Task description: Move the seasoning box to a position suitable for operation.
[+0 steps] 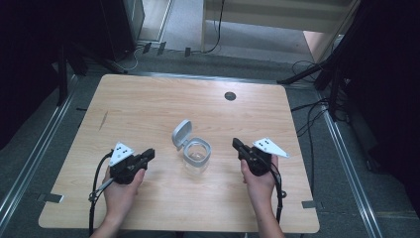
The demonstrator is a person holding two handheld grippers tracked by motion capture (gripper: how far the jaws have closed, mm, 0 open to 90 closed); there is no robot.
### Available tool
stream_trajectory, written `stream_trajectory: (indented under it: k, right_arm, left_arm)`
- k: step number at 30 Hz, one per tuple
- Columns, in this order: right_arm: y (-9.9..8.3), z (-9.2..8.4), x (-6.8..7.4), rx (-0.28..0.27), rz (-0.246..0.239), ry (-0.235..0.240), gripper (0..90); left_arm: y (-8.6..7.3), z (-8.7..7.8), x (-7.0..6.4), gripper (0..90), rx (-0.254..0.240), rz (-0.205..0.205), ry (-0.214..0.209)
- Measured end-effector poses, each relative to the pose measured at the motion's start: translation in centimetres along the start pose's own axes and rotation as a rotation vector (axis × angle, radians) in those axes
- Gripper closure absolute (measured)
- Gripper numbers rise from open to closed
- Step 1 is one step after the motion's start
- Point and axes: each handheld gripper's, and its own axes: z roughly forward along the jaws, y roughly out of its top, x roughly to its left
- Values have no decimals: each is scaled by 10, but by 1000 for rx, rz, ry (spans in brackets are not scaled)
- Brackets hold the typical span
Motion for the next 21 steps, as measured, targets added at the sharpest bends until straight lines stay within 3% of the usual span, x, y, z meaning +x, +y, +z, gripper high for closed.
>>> stream_trajectory:
  k: [8, 16, 17, 21]
  right_arm:
    - [-6, 35, 14, 62, -27, 64, 900]
    - [-8, 44, 21, 71, -9, 124, 900]
    - [-8, 45, 25, 64, -11, 152, 900]
    - [-8, 46, 32, 64, -32, 163, 900]
  left_arm:
    - [-5, 24, -28, 900, 54, 54, -96]
    - [-9, 26, -49, 900, 67, 89, -115]
    - [-8, 27, -52, 900, 70, 89, -120]
    - [-9, 27, -59, 900, 58, 132, -95]
